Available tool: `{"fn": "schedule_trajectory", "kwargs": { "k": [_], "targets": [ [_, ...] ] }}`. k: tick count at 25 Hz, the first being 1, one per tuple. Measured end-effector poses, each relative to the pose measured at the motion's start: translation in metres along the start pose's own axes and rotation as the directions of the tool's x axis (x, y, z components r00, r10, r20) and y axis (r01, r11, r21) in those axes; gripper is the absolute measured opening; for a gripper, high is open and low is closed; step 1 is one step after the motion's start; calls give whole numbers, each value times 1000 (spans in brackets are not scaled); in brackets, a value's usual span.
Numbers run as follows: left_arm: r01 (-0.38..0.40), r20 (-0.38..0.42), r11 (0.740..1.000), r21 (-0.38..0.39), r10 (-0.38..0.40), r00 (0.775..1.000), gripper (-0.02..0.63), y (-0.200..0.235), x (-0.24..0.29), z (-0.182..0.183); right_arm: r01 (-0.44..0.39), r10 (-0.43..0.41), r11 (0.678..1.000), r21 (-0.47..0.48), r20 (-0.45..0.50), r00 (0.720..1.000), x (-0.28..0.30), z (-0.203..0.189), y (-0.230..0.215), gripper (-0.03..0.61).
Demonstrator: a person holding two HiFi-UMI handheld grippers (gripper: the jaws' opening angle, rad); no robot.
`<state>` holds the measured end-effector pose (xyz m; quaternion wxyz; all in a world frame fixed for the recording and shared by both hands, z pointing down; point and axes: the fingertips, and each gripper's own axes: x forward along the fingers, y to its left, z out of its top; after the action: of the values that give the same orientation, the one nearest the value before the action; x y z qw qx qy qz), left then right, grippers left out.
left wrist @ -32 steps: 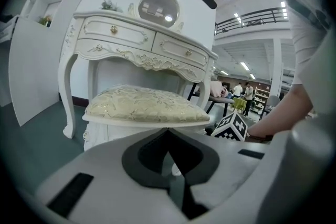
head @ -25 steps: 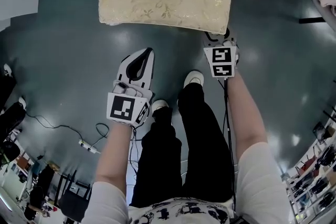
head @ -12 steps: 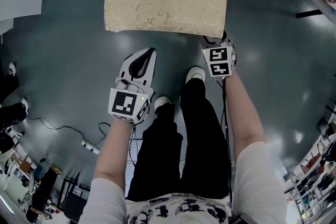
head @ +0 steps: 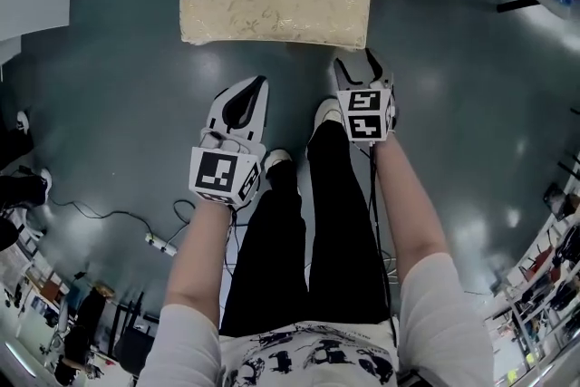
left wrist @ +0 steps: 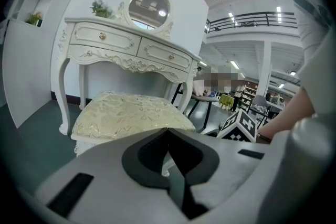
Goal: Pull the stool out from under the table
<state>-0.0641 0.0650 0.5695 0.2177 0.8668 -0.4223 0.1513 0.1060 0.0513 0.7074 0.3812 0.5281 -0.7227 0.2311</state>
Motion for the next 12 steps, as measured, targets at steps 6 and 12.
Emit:
{"fn": "schedule_trajectory", "kwargs": {
  "k": [6,12],
  "targets": [
    [1,7,1000,-10,-1,1000,17,-19,-26,54,52,-55,985,167,16,998,-85,39,-6,34],
    [-20,41,1000,24,19,999,17,-24,-62,146,35,-68,978,207,151,986,-184,123,-21,17]
  ]
}}
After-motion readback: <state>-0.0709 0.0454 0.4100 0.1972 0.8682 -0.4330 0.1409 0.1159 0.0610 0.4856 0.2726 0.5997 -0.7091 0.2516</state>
